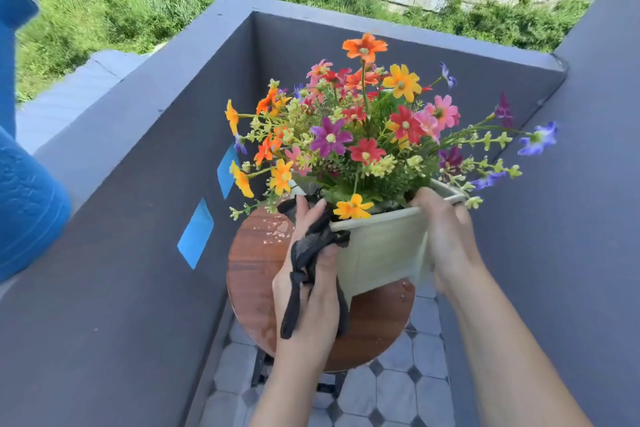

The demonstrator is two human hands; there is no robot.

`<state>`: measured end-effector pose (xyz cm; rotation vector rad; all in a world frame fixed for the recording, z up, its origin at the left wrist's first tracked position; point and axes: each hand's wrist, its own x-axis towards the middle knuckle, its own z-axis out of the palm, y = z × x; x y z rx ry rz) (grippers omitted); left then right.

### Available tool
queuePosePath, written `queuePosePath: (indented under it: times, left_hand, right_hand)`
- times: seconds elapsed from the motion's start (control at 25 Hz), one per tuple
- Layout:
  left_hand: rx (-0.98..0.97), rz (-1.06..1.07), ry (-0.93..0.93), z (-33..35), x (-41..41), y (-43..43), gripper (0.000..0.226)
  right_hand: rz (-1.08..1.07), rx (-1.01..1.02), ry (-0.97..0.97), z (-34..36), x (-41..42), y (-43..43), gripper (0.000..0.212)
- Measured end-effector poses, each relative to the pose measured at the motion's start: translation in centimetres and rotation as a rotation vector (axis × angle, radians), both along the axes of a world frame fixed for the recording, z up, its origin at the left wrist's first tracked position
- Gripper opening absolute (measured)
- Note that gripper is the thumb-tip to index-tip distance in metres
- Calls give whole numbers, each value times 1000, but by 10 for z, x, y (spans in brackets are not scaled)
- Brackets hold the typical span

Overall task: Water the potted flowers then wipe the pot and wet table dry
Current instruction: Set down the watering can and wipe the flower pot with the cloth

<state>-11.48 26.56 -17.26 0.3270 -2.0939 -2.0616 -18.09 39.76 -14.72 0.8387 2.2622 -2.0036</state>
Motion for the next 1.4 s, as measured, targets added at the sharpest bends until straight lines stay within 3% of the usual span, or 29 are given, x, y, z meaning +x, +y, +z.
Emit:
queuePosePath:
  times: [0.12, 0.2, 0.32, 0.44, 0.52, 0.6, 0.68, 0.8, 0.92, 0.96, 1.04, 1.08, 1.12, 1.2, 1.32, 1.4]
  left_hand:
    - [26, 34, -47, -2, -13, -3, 22]
    - [43, 60, -89, 0, -31, -4, 24]
    - [108, 117, -141, 0, -46, -3, 49]
    - [154, 137, -126, -2, -30, 9, 54]
    - [164, 144, -112, 1, -15, 18, 40]
    - [157, 150, -109, 2, -6, 28, 15]
    - [182, 133, -100, 8, -2, 38, 13]
    - [109, 109, -95, 7, 3, 50, 22]
    - [-97, 32, -2, -7, 6, 54, 17]
    - [-124, 2, -19, -7, 6, 56, 24]
    - [-414, 9, -148, 9, 11, 47, 30]
    - [-452, 6, -228, 12, 8, 41, 31]
    - [-380, -10, -169, 9, 0, 37, 42]
    - [-354, -135, -175, 2, -13, 19, 57]
    - [-247, 237, 44, -13, -49, -8, 43]
    - [-184, 323, -80, -22, -51, -8, 34]
  right_hand:
    - [29, -19, -9, -1, -1, 6, 45]
    - [32, -84, -7, 0, -1, 11, 30]
    - [-8, -102, -26, 0, 1, 8, 27]
    - [-88, -54, 15, -3, 4, 3, 49]
    - [-125, -32, 56, -8, 9, -3, 63]
    - [-162, -29, 65, -14, 13, -10, 95]
    - [-192, -61, 104, -14, 15, -17, 106]
    - [-249, -41, 114, -14, 9, -20, 95]
    - [-206, -149, 34, -16, 3, -11, 99]
    - [-166, -164, -3, -16, 1, -7, 86]
    - [-128, -210, -76, -12, 1, -2, 56]
    - [-152, -203, -81, -15, 0, 2, 40]
    - [-138, -208, -125, -15, 0, 4, 25]
    - [-66, -234, -183, -12, 4, 1, 28]
    - [-62, -253, -183, -10, 2, -2, 27]
    - [-52, -238, -144, -17, -2, -6, 26]
